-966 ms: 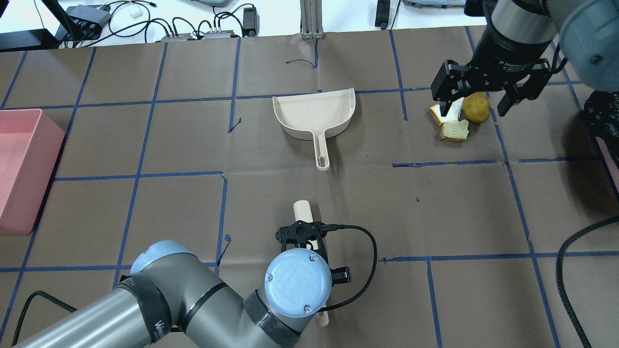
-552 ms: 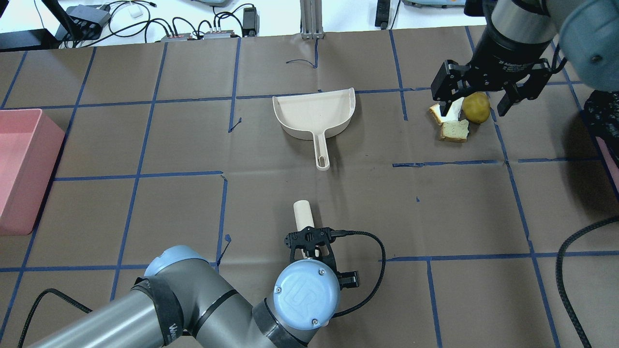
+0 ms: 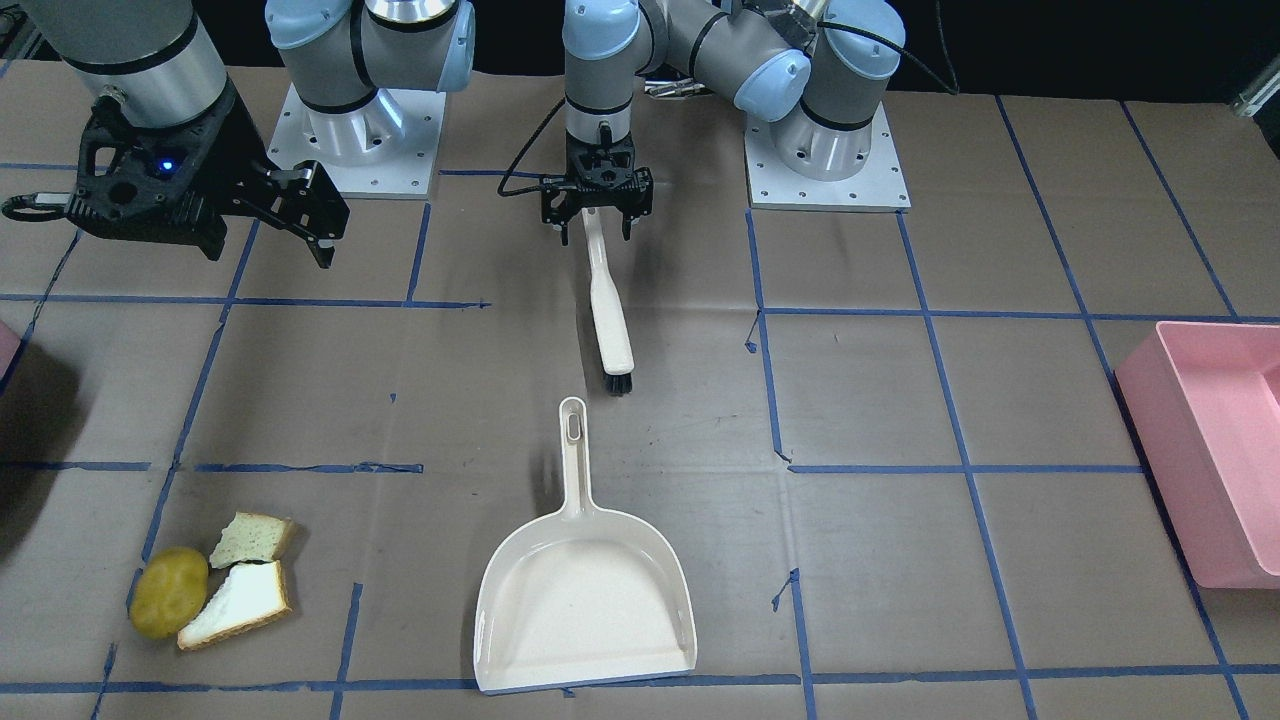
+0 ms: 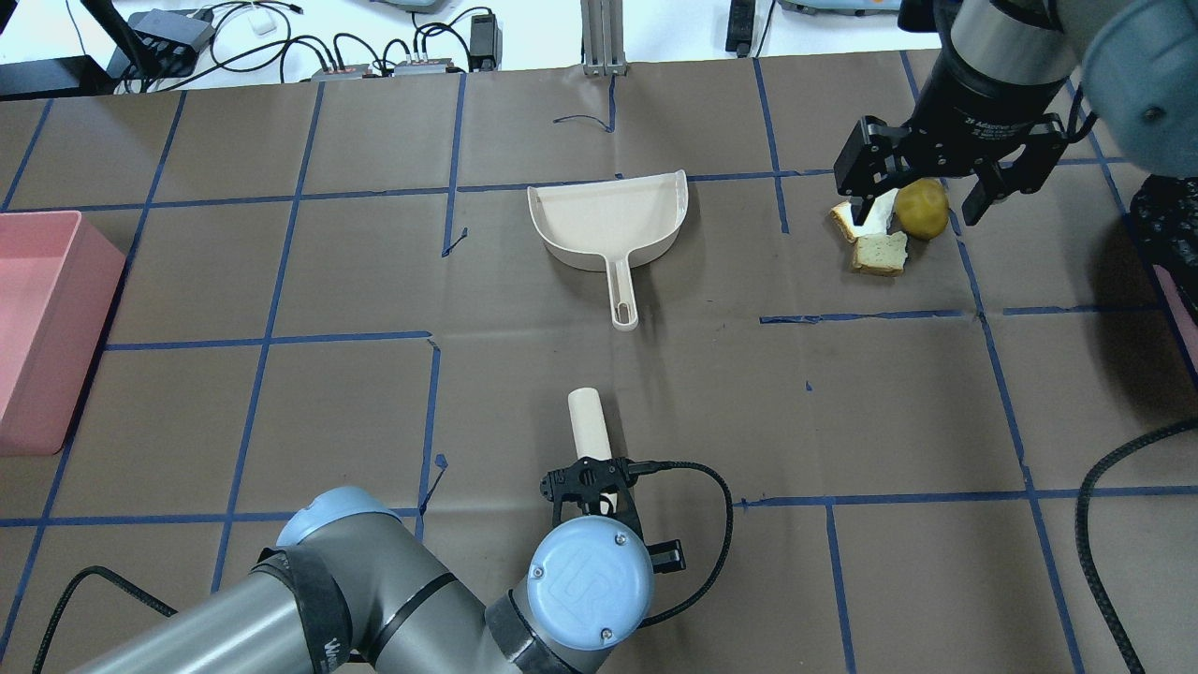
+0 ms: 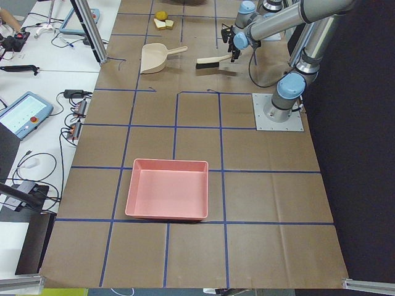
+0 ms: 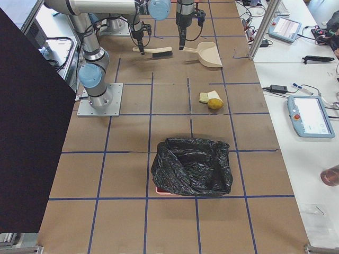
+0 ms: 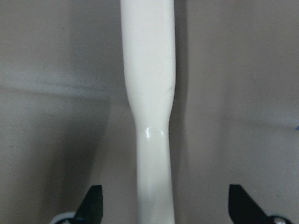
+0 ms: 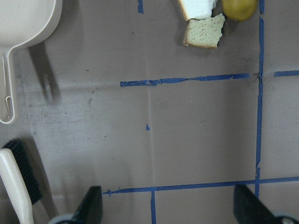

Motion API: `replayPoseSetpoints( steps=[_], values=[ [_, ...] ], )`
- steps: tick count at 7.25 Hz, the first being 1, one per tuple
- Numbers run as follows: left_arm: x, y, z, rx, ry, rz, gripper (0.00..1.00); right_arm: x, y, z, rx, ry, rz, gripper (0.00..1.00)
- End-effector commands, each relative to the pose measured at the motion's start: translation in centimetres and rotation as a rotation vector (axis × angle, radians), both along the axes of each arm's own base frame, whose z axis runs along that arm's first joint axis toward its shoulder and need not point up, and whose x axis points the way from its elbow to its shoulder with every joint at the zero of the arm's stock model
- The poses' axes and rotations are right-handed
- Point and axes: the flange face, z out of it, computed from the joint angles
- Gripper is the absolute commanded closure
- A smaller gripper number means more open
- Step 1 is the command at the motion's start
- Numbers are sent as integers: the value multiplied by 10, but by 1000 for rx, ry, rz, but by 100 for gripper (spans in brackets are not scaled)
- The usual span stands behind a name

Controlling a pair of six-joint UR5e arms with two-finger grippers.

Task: Sweep and dump trash in nearest bin
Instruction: 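Lower the left gripper over the brush handle and close on it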

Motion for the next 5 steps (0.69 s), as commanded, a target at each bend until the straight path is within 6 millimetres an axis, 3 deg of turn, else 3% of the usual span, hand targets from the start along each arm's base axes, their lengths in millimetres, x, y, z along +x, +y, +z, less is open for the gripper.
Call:
replayPoseSetpoints(
  steps=[1, 5],
  values=[
    [0, 1, -1, 15, -6, -2, 34, 0, 0, 0, 0, 0, 0, 0],
    [-8, -1, 9, 39, 37, -12, 78, 0, 0, 0, 0, 0, 0, 0]
  ],
)
